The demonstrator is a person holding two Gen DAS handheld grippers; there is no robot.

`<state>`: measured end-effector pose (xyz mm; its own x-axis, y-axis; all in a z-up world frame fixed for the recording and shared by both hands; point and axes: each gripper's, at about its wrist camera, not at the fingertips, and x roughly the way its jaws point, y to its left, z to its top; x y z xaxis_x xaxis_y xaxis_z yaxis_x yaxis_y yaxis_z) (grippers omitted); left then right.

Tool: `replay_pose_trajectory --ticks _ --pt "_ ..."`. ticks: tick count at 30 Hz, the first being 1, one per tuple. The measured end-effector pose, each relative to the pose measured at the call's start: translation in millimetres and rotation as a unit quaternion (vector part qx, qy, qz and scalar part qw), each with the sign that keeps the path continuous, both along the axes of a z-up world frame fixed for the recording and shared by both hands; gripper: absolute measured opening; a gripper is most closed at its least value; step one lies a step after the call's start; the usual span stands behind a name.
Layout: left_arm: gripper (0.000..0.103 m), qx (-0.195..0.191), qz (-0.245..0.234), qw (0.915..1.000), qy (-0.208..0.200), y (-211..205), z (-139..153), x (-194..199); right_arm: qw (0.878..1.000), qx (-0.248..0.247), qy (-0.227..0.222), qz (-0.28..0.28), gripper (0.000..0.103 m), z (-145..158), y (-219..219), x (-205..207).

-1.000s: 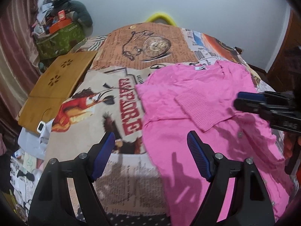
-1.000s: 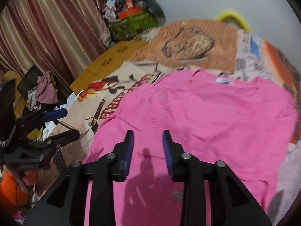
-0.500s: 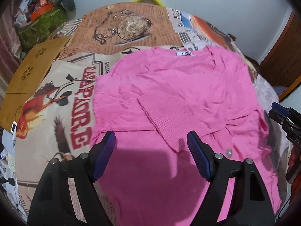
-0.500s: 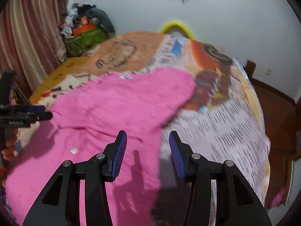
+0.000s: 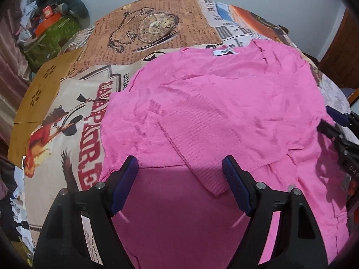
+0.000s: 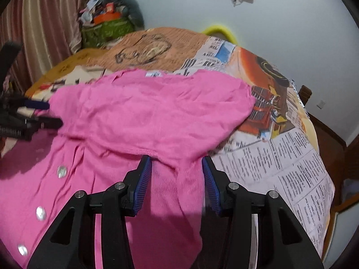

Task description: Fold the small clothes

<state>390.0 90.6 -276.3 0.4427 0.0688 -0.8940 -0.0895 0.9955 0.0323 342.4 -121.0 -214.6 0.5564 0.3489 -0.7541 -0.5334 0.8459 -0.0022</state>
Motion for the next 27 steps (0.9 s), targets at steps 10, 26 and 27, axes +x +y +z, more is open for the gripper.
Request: replay_pose_trajectory --ticks 10,26,27 --pt "0.084 0.013 0.002 0.9999 -0.002 -1 -3 6 0.996 0.039 0.042 -0.072 0.022 -9 -35 14" --pt "0.088 0.041 -0.006 0.9986 -0.033 13 52 -67 0.993 0.076 0.065 -0.059 0.043 39 -60 -49" --pt "0.088 0.043 -0.005 0.9984 -0.038 15 58 -74 0.993 0.079 0.062 -0.061 0.043 43 -63 -57"
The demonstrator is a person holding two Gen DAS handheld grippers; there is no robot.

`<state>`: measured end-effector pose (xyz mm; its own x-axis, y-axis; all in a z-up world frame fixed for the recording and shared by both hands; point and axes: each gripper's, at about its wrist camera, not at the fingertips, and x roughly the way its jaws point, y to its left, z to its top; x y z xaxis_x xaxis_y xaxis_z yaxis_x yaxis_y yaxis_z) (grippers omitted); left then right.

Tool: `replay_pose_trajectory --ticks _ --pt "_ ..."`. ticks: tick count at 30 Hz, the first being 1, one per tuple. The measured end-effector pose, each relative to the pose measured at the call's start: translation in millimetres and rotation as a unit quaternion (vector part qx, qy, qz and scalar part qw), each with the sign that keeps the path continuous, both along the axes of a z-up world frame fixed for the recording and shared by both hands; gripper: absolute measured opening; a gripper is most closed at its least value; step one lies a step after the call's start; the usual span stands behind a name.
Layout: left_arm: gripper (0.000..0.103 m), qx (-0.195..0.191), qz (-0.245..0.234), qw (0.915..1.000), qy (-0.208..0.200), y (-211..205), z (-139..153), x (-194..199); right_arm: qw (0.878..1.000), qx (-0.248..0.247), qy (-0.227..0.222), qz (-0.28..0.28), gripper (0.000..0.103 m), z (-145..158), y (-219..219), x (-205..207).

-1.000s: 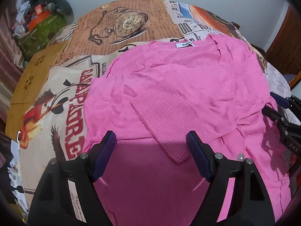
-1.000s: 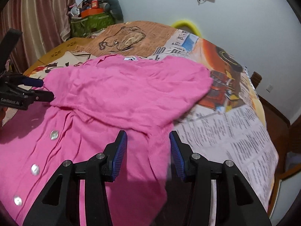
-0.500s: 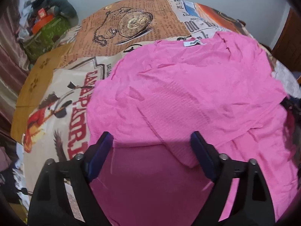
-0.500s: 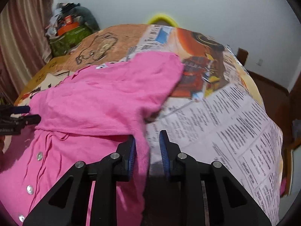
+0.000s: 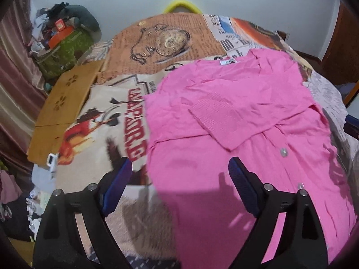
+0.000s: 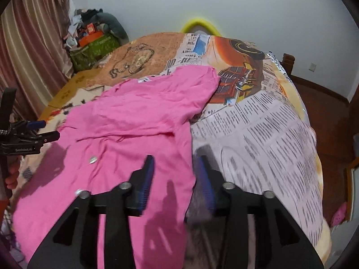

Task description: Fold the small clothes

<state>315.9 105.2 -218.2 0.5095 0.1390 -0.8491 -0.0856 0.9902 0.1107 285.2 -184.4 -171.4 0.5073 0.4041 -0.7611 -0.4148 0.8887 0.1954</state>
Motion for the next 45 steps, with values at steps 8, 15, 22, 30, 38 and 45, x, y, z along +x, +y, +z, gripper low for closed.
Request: replay_pose_trajectory --ticks 8,15,22,30,38,45 --pt "0.088 -0.024 0.02 0.9995 -0.002 18 14 -45 1.0 0.0 0.008 -0.009 0.049 9 -15 -37" --pt "0.088 -0.051 0.019 0.998 0.033 16 -5 -80 0.999 0.004 0.038 -0.02 0.049 -6 -28 -62" --pt "0.088 -0.068 0.002 0.9963 0.052 3 -19 -97 0.995 0.016 0.091 -0.023 0.049 -35 -28 -74" --pt "0.06 -0.129 -0.014 0.9896 0.062 -3 -32 -104 0.995 -0.002 0.097 0.003 0.049 -51 -9 -69" --pt "0.012 -0.157 -0.018 0.9859 0.054 -1 -32 -108 0.996 -0.012 0.084 0.038 0.02 -51 9 -70" --pt "0.005 -0.109 -0.027 0.9932 0.032 -5 -21 -99 0.997 0.014 0.055 0.056 0.008 -36 25 -80"
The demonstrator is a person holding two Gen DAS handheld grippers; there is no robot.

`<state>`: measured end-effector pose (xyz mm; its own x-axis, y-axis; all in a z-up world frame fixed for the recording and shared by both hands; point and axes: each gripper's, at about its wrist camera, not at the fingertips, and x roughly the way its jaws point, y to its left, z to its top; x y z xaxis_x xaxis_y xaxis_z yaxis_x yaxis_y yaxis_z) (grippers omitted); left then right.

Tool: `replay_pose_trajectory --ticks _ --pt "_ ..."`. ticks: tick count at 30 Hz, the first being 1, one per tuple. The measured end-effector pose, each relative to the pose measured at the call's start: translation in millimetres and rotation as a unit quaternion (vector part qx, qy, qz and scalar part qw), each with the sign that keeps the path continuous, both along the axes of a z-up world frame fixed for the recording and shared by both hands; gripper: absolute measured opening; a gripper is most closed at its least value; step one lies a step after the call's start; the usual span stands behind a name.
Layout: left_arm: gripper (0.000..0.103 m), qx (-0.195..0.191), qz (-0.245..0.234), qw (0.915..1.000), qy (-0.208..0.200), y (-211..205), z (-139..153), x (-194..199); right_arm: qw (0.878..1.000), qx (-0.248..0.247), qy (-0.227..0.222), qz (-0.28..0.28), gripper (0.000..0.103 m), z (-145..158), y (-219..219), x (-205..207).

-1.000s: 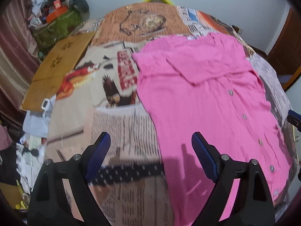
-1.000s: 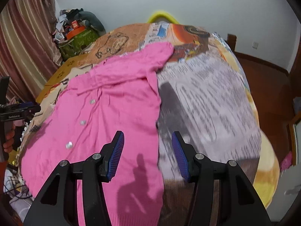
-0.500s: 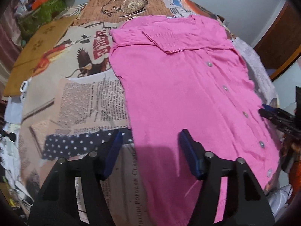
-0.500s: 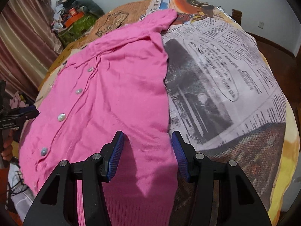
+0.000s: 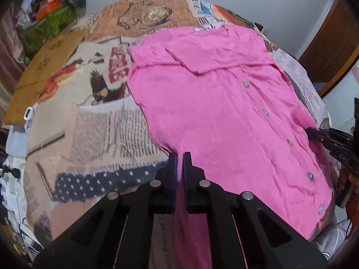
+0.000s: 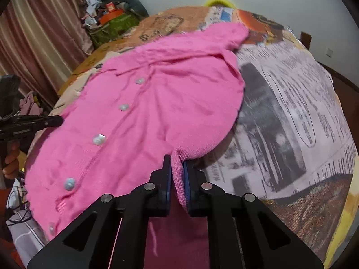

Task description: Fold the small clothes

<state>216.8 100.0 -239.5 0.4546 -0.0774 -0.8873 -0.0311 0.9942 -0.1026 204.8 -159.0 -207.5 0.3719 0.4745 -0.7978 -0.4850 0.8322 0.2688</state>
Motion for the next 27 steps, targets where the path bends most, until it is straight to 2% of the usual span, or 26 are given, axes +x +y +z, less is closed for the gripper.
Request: replay_pose_trajectory --ticks 5,10,15,22,27 --pt "0.004 0.019 0.011 0.9988 -0.044 8 26 6 0.999 0.026 -0.027 -0.014 0.007 20 -6 0" --pt "0.004 0.023 0.016 0.9955 -0.091 15 61 16 0.996 0.05 -0.062 -0.029 0.006 46 -13 2" --pt "0.004 0.031 0.013 0.9916 -0.124 12 83 30 0.993 0.064 -0.087 -0.04 0.006 64 -15 10" --pt "0.004 0.037 0.027 0.9897 -0.136 9 92 75 0.99 0.076 -0.108 -0.047 0.006 79 -5 45" --pt "0.004 0.045 0.043 0.9905 -0.122 18 81 118 0.989 0.069 -0.117 -0.055 0.006 78 5 82"
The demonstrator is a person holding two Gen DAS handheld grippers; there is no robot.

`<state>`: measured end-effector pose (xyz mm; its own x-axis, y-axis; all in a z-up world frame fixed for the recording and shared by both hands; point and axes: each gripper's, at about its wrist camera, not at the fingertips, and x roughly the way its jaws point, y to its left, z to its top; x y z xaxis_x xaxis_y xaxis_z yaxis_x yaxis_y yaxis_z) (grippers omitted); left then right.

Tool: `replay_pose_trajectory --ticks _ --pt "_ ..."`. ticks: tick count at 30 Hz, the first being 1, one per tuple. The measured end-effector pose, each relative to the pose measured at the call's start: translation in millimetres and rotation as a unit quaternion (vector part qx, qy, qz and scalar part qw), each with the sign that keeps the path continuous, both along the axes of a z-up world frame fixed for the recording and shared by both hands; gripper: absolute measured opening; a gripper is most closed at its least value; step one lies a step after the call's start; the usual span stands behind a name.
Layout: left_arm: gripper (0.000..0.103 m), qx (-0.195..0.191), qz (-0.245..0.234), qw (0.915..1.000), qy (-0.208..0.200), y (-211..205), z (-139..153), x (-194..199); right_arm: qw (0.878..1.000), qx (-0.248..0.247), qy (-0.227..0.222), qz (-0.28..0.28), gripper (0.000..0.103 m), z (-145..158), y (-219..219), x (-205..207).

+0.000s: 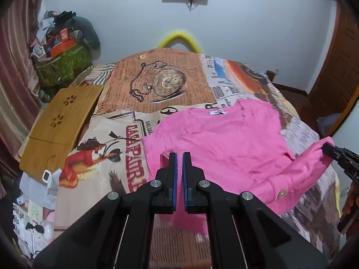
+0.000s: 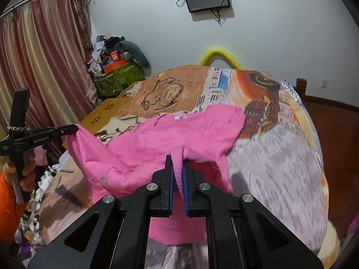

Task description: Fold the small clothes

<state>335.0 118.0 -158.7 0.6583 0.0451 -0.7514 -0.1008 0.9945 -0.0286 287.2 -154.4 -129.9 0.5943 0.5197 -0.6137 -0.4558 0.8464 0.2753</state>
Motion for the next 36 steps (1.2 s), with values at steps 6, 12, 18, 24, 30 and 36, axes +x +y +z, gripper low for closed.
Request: replay_pose_trajectory --ticks 6,12,18,24,30,36 --pt "0.004 -0.002 0.032 0.9988 0.037 22 -39 46 0.999 0.002 0.023 -0.027 0.006 -28 -4 39" --pt "0.004 0.024 0.059 0.9947 0.08 42 -89 79 0.997 -0.011 0.06 -0.039 0.006 -60 -7 78" --pt "0.004 0.003 0.061 0.9928 0.103 59 -112 82 0.996 -0.033 0.081 -0.025 0.007 -87 -3 83" --pt "0.011 -0.003 0.054 0.9932 0.103 63 -95 65 0.995 -0.038 0.088 -0.019 0.028 -79 -5 77" --pt "0.036 -0.025 0.051 0.9948 0.085 63 -72 34 0.997 -0.046 0.065 -0.022 0.046 -57 -18 54" --pt "0.037 -0.042 0.041 0.9926 0.107 57 -79 9 0.995 -0.056 0.074 -0.028 0.048 -53 -32 33"
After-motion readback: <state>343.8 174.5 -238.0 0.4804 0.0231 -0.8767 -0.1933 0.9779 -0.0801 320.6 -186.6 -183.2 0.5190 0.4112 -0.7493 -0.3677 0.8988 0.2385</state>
